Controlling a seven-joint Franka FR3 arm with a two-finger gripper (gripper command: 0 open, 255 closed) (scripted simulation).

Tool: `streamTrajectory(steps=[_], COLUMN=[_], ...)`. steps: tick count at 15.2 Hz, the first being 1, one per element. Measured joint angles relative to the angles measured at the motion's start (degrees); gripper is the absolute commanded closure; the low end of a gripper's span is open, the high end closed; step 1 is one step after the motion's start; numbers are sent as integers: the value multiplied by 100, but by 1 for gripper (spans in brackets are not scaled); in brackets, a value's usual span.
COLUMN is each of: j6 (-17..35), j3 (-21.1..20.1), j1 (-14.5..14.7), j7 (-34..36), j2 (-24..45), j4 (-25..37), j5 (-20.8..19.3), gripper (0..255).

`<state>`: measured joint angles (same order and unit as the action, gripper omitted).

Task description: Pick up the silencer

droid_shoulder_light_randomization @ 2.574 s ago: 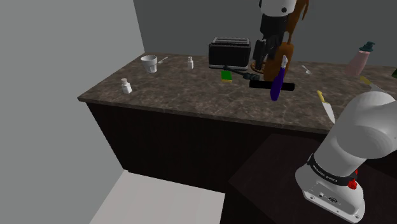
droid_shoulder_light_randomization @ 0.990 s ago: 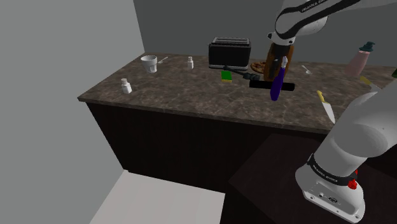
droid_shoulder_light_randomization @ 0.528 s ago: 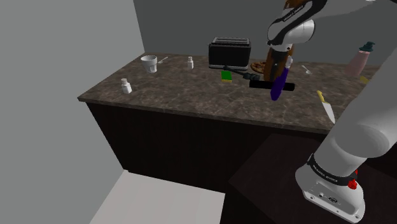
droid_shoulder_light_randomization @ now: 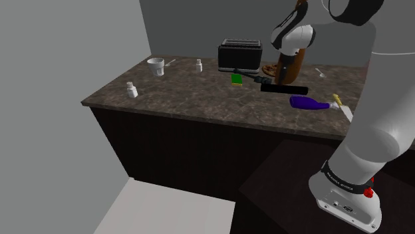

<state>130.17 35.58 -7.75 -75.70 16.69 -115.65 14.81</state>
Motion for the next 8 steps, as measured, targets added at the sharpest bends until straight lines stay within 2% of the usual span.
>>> streamTrajectory(steps=[8], j6=[374], j3=[-189], j1=[-277], j7=[-325], j2=[629], j4=[-66], j5=[404], gripper=[0])
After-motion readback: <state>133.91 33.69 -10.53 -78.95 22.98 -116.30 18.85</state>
